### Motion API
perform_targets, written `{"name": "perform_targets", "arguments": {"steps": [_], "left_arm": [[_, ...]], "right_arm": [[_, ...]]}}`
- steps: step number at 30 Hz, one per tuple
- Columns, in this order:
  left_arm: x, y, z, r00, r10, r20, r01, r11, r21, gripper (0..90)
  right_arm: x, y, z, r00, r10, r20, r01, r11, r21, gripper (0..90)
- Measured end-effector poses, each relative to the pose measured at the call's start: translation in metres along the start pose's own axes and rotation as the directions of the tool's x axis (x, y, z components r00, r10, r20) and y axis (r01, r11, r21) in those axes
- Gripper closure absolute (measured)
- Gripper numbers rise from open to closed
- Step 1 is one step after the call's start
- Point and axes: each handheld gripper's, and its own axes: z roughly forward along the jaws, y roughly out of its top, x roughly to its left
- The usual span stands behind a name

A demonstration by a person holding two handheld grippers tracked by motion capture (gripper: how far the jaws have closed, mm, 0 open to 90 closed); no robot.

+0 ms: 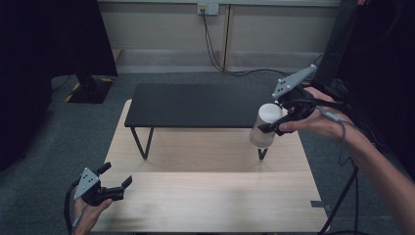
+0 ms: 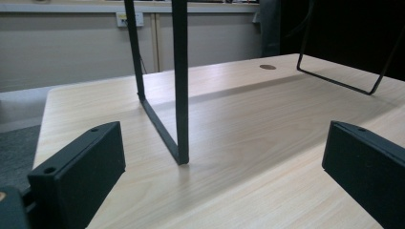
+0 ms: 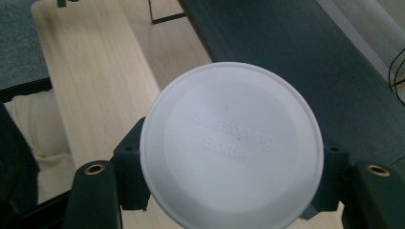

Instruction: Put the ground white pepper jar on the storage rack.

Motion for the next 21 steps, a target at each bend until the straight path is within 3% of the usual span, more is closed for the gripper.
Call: {"name": "perform_targets", "arguments": {"steps": [9,14,21], "left_arm": [[-0.004,-0.006,-0.020,0.9985,-0.021,-0.051,0.021,0.9998,-0.001,0.0],[-0.005,-0.007,-0.027,0.9971,-0.028,-0.070,0.029,0.9996,0.000,0.0],[-0.005,-0.007,-0.024,0.9973,-0.027,-0.068,0.027,0.9996,0.008,0.0]], "right_arm": [[-0.036,0.020,0.020,0.9989,0.038,0.027,-0.037,0.9991,-0.019,34.3],[-0.055,0.037,0.034,0.9957,0.058,0.073,-0.058,0.9983,0.001,34.3],[-0.091,0.053,0.063,0.9790,0.130,0.157,-0.131,0.9913,-0.003,34.2]]}}
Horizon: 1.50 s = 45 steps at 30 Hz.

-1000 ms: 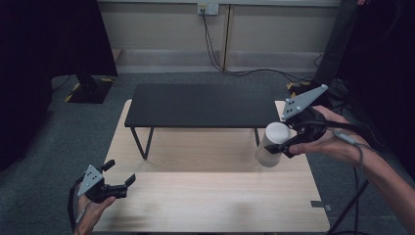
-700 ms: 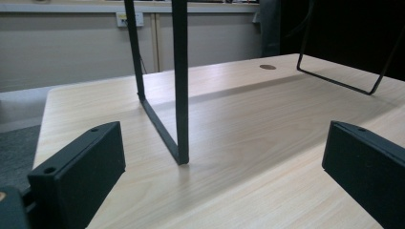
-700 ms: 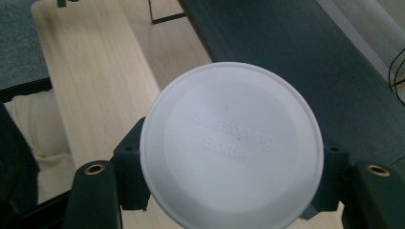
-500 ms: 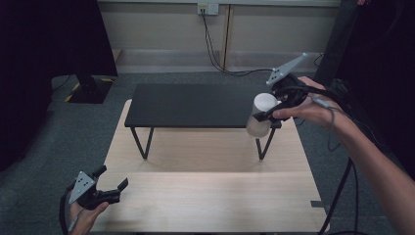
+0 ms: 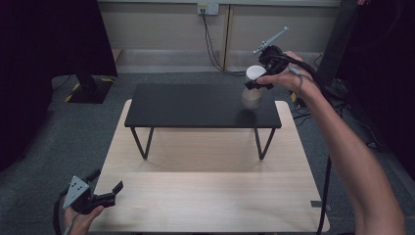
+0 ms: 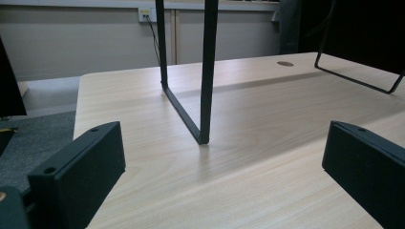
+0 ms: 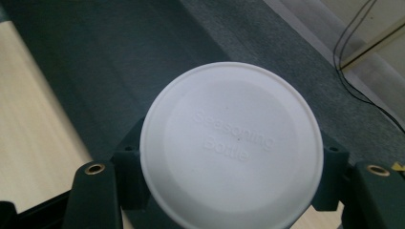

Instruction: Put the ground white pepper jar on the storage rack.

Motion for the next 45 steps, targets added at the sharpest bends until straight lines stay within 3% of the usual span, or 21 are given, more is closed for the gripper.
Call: {"name": "perform_targets", "arguments": {"steps": [6,9,15,19,24,28,31,32,33,37,39,45], "left_arm": [[0.001,0.000,0.001,1.0000,0.007,0.005,-0.007,1.0000,0.000,0.0],[0.001,0.000,0.001,1.0000,0.002,0.000,-0.002,1.0000,0.002,0.0],[0.001,0.000,0.002,1.0000,0.004,-0.002,-0.004,1.0000,0.008,0.0],[0.000,0.001,0.002,0.9999,0.012,0.000,-0.012,0.9999,0.012,0.0],[0.001,0.001,0.003,0.9999,0.012,0.002,-0.012,0.9999,0.012,0.0],[0.000,0.001,0.003,0.9999,0.014,0.002,-0.014,0.9998,0.011,0.0],[0.000,0.002,0.003,0.9999,0.016,0.004,-0.016,0.9998,0.015,0.0],[0.000,0.002,0.003,0.9998,0.019,0.004,-0.019,0.9997,0.014,0.0],[0.000,0.002,0.004,0.9998,0.017,0.004,-0.017,0.9998,0.011,0.0],[0.001,0.001,0.005,0.9999,0.014,0.008,-0.014,0.9998,0.014,0.0],[0.001,0.001,0.005,0.9998,0.018,0.013,-0.018,0.9997,0.014,0.0],[0.000,0.002,0.007,0.9994,0.025,0.023,-0.025,0.9996,0.016,0.0]], "right_arm": [[-0.012,0.010,0.019,0.9978,0.037,0.055,-0.037,0.9993,-0.003,34.3],[-0.028,0.008,0.029,0.9941,0.094,0.054,-0.093,0.9953,-0.029,34.3],[-0.041,0.004,0.037,0.9899,0.131,0.053,-0.130,0.9912,-0.026,34.3],[-0.046,0.003,0.042,0.9884,0.141,0.056,-0.140,0.9900,-0.013,34.3],[-0.053,-0.007,0.044,0.9834,0.178,0.036,-0.176,0.9831,-0.051,34.2],[-0.051,-0.012,0.044,0.9805,0.191,0.046,-0.188,0.9798,-0.069,33.3],[-0.048,-0.014,0.044,0.9780,0.199,0.063,-0.194,0.9779,-0.079,27.7],[-0.049,-0.014,0.044,0.9772,0.203,0.061,-0.198,0.9771,-0.077,26.0],[-0.050,-0.018,0.042,0.9715,0.231,0.052,-0.226,0.9696,-0.093,17.8],[-0.047,-0.022,0.031,0.9749,0.212,0.067,-0.204,0.9723,-0.114,14.0],[-0.048,-0.028,0.020,0.9743,0.220,0.049,-0.211,0.9673,-0.141,13.3],[-0.035,-0.043,-0.023,0.9794,0.191,0.066,-0.177,0.9677,-0.180,10.7]]}}
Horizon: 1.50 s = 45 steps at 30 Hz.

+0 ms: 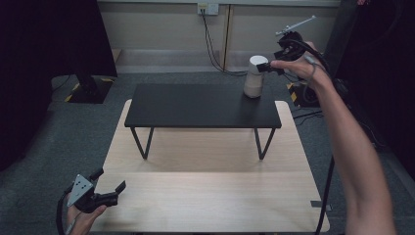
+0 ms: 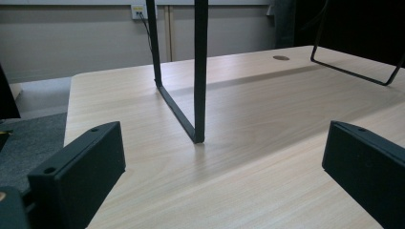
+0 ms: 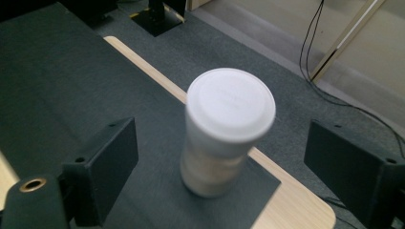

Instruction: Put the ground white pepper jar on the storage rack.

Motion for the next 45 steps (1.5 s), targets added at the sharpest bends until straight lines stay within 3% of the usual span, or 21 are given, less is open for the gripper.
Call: {"name": "perform_targets", "arguments": {"steps": [5,10,11,16,24,32,45], "left_arm": [[0.000,0.001,0.002,1.0000,-0.002,0.004,0.002,1.0000,0.006,0.0],[-0.002,0.004,0.005,0.9999,0.014,0.004,-0.014,0.9998,0.014,0.0],[-0.002,0.004,0.005,0.9996,0.027,0.002,-0.027,0.9996,0.012,0.0],[-0.002,0.003,0.005,0.9999,0.010,-0.002,-0.010,0.9999,0.007,0.0],[-0.002,0.005,0.006,0.9998,0.020,0.005,-0.020,0.9997,0.010,0.0],[-0.002,0.005,0.007,0.9998,0.019,0.005,-0.019,0.9997,0.014,0.0],[-0.003,0.005,0.007,0.9998,0.018,0.009,-0.018,0.9997,0.015,0.0]], "right_arm": [[0.014,-0.016,-0.044,0.9994,-0.031,-0.014,0.031,0.9995,-0.009,11.1],[0.035,-0.043,-0.087,0.9977,-0.066,-0.018,0.066,0.9976,-0.024,11.8],[0.037,-0.048,-0.092,0.9974,-0.067,-0.024,0.067,0.9973,-0.032,11.7],[0.049,-0.078,-0.124,0.9969,-0.059,-0.053,0.055,0.9961,-0.069,11.7],[0.073,-0.114,-0.165,0.9960,-0.072,-0.053,0.066,0.9929,-0.099,11.6],[0.087,-0.137,-0.182,0.9938,-0.091,-0.063,0.085,0.9918,-0.096,11.6],[0.086,-0.140,-0.177,0.9942,-0.084,-0.067,0.077,0.9910,-0.110,11.6]]}}
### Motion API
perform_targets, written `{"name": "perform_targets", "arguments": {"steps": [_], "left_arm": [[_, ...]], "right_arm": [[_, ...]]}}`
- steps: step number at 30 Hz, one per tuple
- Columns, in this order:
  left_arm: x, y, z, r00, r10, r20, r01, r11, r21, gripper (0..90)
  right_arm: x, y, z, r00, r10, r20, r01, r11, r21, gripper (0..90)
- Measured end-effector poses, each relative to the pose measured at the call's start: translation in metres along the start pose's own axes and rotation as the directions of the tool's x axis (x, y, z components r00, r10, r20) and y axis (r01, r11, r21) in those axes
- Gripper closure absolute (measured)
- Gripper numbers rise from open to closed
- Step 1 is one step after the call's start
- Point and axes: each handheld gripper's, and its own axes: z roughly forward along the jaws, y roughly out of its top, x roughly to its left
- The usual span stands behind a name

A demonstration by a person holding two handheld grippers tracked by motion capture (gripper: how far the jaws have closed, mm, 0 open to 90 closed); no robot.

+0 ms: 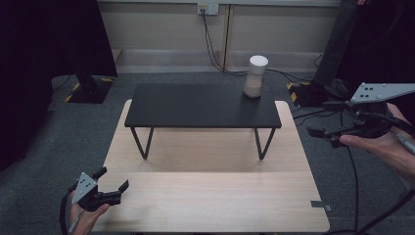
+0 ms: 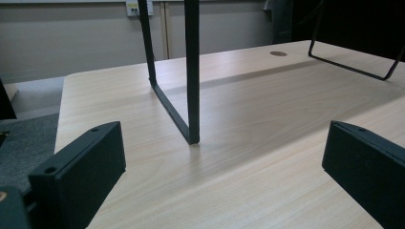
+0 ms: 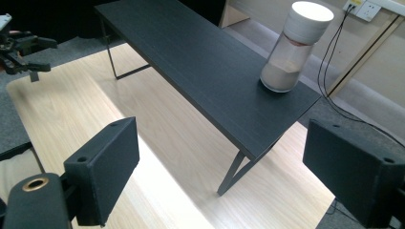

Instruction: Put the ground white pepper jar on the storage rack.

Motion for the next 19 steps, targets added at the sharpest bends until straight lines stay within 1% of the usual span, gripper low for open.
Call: {"name": "perform_targets", "arguments": {"steps": [7,11,19], "left_arm": [[-0.0002,0.0004,0.0009,1.0000,0.003,0.004,-0.003,1.0000,0.001,0.0],[0.0002,0.0002,0.0010,1.0000,-0.001,0.004,0.001,1.0000,0.002,0.0],[0.0000,0.0009,0.0017,1.0000,0.004,0.007,-0.004,1.0000,0.002,0.0]], "right_arm": [[0.0011,0.0032,0.0002,0.9999,-0.013,0.009,0.013,0.9999,0.010,11.6],[0.0006,0.0021,0.0007,0.9999,-0.006,0.008,0.006,0.9999,0.012,11.6],[-0.0014,0.0024,0.0039,1.0000,-0.003,0.006,0.003,1.0000,0.005,11.7]]}}
